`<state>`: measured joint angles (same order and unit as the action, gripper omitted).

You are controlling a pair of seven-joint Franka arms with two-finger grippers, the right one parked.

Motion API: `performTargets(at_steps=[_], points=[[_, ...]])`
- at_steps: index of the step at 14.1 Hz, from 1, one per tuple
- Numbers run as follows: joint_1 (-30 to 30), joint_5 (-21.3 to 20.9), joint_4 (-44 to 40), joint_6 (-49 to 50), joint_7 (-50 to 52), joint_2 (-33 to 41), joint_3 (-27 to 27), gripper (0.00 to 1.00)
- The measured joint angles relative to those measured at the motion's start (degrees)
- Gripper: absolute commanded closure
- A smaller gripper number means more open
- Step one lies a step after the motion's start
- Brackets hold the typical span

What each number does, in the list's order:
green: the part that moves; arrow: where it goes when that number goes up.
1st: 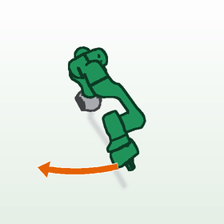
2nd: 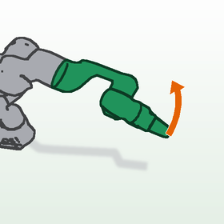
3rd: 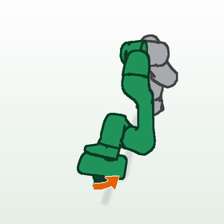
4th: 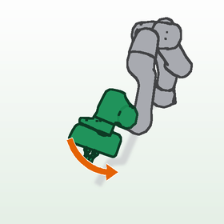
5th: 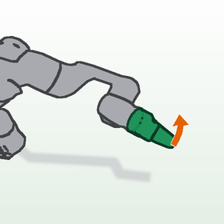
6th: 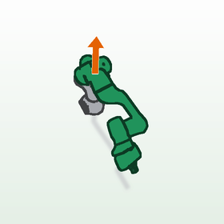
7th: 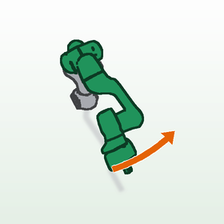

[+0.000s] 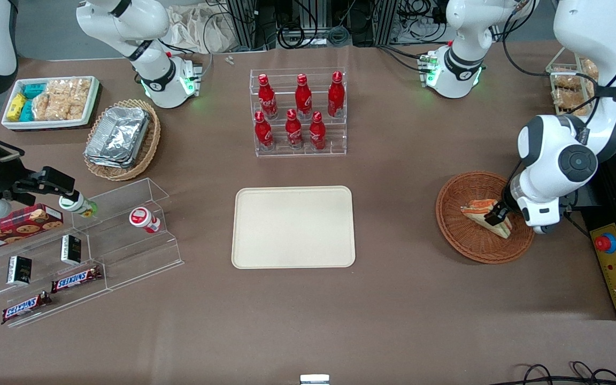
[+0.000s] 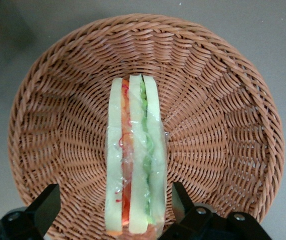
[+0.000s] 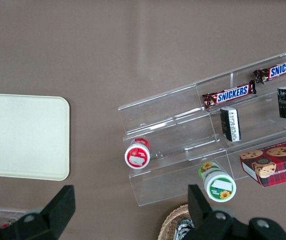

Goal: Place sandwich from basket to tray
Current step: 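Close the left gripper on the sandwich and lift it, then carry the held sandwich over to the cream tray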

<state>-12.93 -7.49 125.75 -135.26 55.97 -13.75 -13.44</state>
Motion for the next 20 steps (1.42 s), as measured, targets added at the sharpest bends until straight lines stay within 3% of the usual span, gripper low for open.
performTargets(at_steps=[2, 3, 4, 8, 9, 14, 18, 20], points=[[0.0, 0.0, 0.01, -1.12, 0.0, -1.1, 0.0, 0.03], [0.0, 0.0, 0.01, -1.53, 0.0, -1.52, 0.0, 0.11], [0.0, -0.01, 0.01, -1.9, 0.0, -1.92, 0.0, 0.24], [0.0, -0.01, 0.01, -2.33, 0.0, -2.55, -0.01, 0.91], [0.0, -0.02, 0.0, -2.33, 0.0, -2.54, -0.01, 0.96], [0.01, -0.19, -0.42, -1.0, -0.05, -2.2, -0.09, 0.99], [0.09, -0.32, -5.43, 11.34, -0.32, 1.38, -1.37, 0.98], [0.21, -0.33, -9.47, 19.68, -1.45, 4.79, -3.25, 0.91]])
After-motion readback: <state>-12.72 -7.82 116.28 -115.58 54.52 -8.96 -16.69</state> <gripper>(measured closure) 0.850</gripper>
